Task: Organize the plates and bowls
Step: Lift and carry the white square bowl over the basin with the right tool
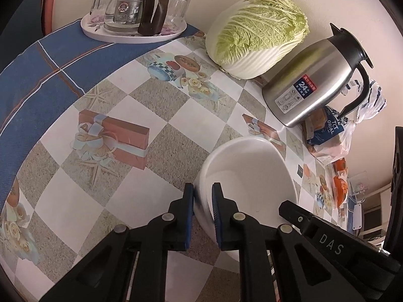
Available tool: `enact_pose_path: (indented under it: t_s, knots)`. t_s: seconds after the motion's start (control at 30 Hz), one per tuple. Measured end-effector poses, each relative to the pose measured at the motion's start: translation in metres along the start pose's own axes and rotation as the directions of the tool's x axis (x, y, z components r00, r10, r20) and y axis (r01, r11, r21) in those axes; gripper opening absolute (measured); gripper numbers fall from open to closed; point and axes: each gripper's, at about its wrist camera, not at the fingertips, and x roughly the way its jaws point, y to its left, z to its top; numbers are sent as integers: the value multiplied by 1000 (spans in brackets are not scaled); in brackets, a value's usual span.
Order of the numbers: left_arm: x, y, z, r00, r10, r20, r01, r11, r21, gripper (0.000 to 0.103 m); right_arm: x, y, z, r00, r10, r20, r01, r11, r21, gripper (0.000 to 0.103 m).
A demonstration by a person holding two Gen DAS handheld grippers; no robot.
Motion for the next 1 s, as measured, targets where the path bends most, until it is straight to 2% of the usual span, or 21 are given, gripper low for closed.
enact_pose_path:
  t_s: [0.17, 0.43, 0.77, 1.0]
  knots:
    - [-17, -3, 2, 1000, -3, 31, 3, 1000, 14, 15, -14, 1, -2, 999, 22, 22, -22, 1000, -1, 9]
    - [-60, -17, -10, 997, -4, 83, 0, 999, 52, 14, -59, -3, -18, 994, 65, 85, -65, 998, -6, 9]
    - [-119, -44, -38, 987, -9, 163, -16, 988, 152, 14, -118, -26, -57, 980, 128, 152, -132, 991, 17, 10]
    - [-149, -56, -66, 977, -21, 211, -28, 973, 227, 14, -149, -41, -91, 963, 161, 218, -171, 985, 30, 10]
